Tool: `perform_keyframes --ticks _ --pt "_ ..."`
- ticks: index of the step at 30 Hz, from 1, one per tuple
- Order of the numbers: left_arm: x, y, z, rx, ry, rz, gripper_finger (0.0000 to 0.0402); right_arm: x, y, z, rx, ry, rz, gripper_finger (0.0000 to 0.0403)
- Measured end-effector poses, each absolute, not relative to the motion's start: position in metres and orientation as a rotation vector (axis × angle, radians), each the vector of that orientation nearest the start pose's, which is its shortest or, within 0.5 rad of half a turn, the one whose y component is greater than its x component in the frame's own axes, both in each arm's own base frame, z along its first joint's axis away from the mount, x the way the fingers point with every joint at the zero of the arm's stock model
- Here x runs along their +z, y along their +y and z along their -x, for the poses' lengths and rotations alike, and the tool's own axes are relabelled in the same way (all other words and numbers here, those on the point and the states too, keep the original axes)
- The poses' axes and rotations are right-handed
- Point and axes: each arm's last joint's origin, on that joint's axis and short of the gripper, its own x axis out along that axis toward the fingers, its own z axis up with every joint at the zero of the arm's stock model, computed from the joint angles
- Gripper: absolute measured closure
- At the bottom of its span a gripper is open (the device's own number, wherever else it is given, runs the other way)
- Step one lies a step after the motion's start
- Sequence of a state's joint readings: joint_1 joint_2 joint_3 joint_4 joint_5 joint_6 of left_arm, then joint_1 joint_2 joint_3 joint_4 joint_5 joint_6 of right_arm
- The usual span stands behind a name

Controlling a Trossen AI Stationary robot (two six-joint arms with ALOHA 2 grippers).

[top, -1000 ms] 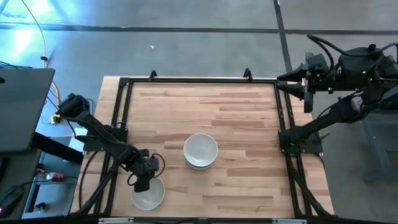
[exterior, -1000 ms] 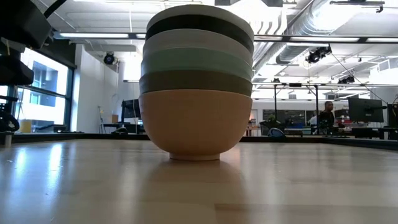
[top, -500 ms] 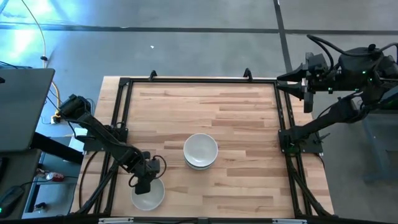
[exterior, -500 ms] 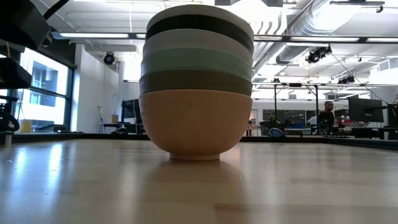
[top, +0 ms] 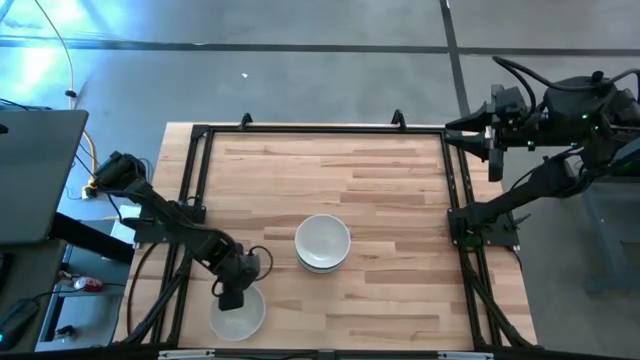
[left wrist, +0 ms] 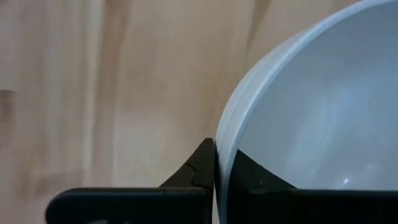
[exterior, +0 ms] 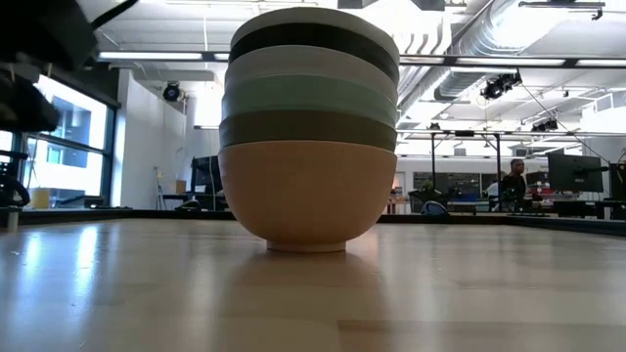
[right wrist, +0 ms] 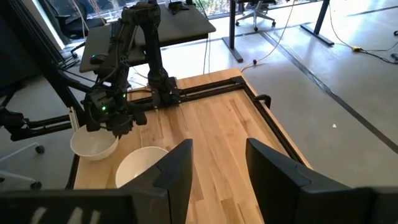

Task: Nest bowls inside each other
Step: Stack the white bowl on top of the white bowl

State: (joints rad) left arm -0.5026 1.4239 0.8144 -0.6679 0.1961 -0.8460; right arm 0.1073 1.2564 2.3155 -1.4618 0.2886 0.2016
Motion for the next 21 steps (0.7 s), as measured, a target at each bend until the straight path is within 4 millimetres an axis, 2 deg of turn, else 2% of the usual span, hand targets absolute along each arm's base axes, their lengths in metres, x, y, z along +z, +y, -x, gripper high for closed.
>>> perform_keyframes --ticks 7,21 --pt "0.209 -0.103 -0.224 0.039 1.459 0.441 0.0401 0.558 0.002 -0.094 -0.22 0.395 -0.119 0.0261" --pt "0.285 -0.057 -0.25 0.063 1.374 0.394 0.0401 0.557 0.002 -0.093 -0.222 0.406 -0.119 0.0261"
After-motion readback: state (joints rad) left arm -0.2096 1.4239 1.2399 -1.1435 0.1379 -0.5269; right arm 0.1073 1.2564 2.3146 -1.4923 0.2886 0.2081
